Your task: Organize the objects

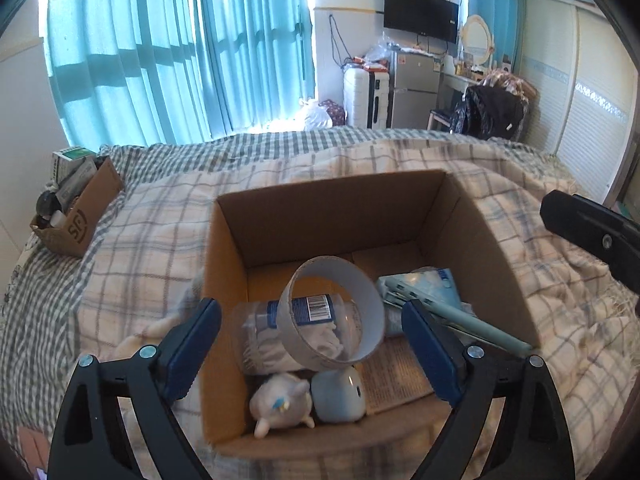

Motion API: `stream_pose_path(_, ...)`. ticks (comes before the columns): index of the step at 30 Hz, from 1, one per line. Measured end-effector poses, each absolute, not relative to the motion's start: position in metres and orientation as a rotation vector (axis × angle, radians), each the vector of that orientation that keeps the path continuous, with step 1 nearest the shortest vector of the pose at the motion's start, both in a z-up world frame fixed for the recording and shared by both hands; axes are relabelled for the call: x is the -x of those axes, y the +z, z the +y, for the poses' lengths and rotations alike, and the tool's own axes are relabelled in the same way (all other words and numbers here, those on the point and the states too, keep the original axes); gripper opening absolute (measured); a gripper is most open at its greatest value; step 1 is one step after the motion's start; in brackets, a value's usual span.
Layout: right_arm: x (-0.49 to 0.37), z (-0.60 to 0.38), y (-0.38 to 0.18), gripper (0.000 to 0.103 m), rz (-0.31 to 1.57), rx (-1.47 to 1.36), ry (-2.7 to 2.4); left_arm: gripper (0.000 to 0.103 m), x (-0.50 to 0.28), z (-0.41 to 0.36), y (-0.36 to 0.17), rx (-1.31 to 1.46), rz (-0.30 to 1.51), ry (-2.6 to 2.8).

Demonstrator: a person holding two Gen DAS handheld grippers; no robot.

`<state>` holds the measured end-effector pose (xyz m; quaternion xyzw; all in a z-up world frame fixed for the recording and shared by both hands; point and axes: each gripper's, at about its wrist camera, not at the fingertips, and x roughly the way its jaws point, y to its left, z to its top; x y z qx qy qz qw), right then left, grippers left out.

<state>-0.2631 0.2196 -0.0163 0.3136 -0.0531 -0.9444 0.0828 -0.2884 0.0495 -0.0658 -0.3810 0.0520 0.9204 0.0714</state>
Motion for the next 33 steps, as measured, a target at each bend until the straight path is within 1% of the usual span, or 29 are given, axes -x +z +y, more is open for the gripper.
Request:
stream_pose_path(5, 0.226, 0.229, 0.032, 0.054, -0.159, -0.855, -2.878, 0.094, 0.251, 0.038, -0.017, 1.060, 0.105, 2.815)
stream_pose_path(6, 0.218, 0.231, 0.039, 0.054, -0.152, -0.841, -2.887, 0.096, 0.245, 0.036, -0.009, 1.040, 0.098, 2.822)
stream_pose_path(7, 0.209, 0.232, 0.048, 0.054, -0.141, -0.826, -2.896, 0.103, 0.238, 0.034, 0.002, 1.012, 0.092, 2.832)
stream_pose_path(8, 0.198, 0.233, 0.058, 0.057, -0.125, -0.816, -2.899, 0.103, 0.227, 0.032, 0.015, 0.969, 0.085, 2.851)
stream_pose_path(9, 0.190, 0.233, 0.063, 0.066, -0.115, -0.817, -2.898, 0.103, 0.218, 0.030, 0.025, 0.928, 0.080, 2.865)
stream_pose_path(11, 0.175, 0.236, 0.073, 0.072, -0.113, -0.807, -2.912, 0.103, 0.199, 0.025, 0.044, 0.863, 0.068, 2.879)
stream_pose_path(13, 0.159, 0.239, 0.080, 0.075, -0.113, -0.805, -2.916, 0.103, 0.184, 0.020, 0.058, 0.828, 0.054, 2.889)
stream_pose_path(15, 0.143, 0.240, 0.087, 0.082, -0.103, -0.814, -2.919, 0.103, 0.168, 0.017, 0.069, 0.799, 0.039, 2.895)
stream_pose_path(17, 0.128, 0.241, 0.093, 0.085, -0.097, -0.810, -2.938, 0.103, 0.152, 0.013, 0.078, 0.769, 0.011, 2.901)
stream_pose_path(19, 0.108, 0.242, 0.097, 0.088, -0.097, -0.788, -2.978, 0.103, 0.137, 0.007, 0.082, 0.731, -0.044, 2.898)
stream_pose_path(21, 0.088, 0.242, 0.100, 0.096, -0.096, -0.738, -2.999, 0.103, 0.123, 0.003, 0.085, 0.713, -0.086, 2.893)
stream_pose_path(24, 0.069, 0.240, 0.097, 0.103, -0.066, -0.697, -3.038, 0.103, 0.103, -0.002, 0.086, 0.667, -0.140, 2.906)
stream_pose_path(26, 0.061, 0.239, 0.091, 0.103, -0.040, -0.664, -3.062, 0.103, 0.094, -0.003, 0.081, 0.641, -0.133, 2.916)
stream_pose_path(30, 0.060, 0.235, 0.071, 0.103, 0.013, -0.636, -3.060, 0.103, 0.088, 0.001, 0.067, 0.648, -0.059, 2.922)
stream_pose_path(33, 0.070, 0.231, 0.049, 0.103, 0.079, -0.681, -3.034, 0.103, 0.083, 0.003, 0.053, 0.605, -0.047, 2.952)
